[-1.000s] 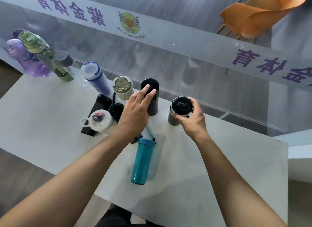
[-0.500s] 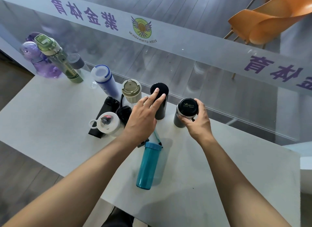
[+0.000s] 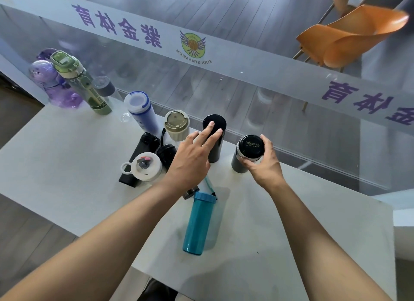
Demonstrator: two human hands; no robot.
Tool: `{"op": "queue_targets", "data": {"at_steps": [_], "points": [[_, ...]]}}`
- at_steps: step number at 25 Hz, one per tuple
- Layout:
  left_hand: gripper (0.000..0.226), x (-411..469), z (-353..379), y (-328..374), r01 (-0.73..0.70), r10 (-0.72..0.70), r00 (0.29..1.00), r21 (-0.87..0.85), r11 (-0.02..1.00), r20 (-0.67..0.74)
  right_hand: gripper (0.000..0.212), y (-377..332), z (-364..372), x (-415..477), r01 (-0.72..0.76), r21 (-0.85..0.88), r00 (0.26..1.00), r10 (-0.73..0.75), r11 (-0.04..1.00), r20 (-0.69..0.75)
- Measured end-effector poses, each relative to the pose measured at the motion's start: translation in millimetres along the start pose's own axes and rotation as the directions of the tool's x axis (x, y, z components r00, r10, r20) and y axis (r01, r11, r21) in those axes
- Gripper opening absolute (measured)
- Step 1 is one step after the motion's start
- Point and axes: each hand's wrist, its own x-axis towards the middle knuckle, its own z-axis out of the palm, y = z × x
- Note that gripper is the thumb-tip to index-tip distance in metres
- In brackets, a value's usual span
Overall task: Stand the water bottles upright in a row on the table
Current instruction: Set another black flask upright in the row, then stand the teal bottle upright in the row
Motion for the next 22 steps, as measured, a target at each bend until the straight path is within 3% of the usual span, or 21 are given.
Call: {"op": "queue_targets", "data": {"at_steps": [4, 7, 10, 13, 17, 20, 22], "points": [[0.089, -12, -2, 0, 0.009, -0.008, 0.999, 0.011, 1.000, -0.034, 0.107, 5, -1, -10, -0.093, -0.031, 0.996, 0.093, 0.995, -0.010], [0.081, -44, 10, -6, 0.026, -0.026, 0.999, 0.008, 1.000, -0.036, 0.098, 16, 8, -38, -0.196, -0.023, 0.978, 0.194, 0.980, -0.075], [0.072, -85, 33, -13, 0.098, -0.094, 0.989, -0.024, 0.995, 0.118, 0.083, 29, 35, -78, -0.260, -0.019, 0.961, 0.257, 0.965, -0.098], [0.071, -111, 51, -22, 0.192, -0.174, 0.937, -0.029, 0.981, 0.302, 0.080, 37, 70, -104, -0.319, -0.050, 0.948, 0.319, 0.946, 0.002], [0.076, -120, 68, -37, 0.243, -0.218, 0.903, -0.020, 0.970, 0.370, 0.086, 35, 109, -108, -0.317, -0.130, 0.935, 0.332, 0.940, 0.121], [0.074, -124, 75, -47, 0.217, -0.198, 0.880, 0.005, 0.976, 0.431, 0.097, 28, 133, -101, -0.298, -0.207, 0.934, 0.329, 0.932, 0.138], [0.073, -128, 75, -49, 0.188, -0.178, 0.876, 0.023, 0.982, 0.448, 0.091, 25, 145, -97, -0.312, -0.237, 0.929, 0.348, 0.920, 0.127]]}}
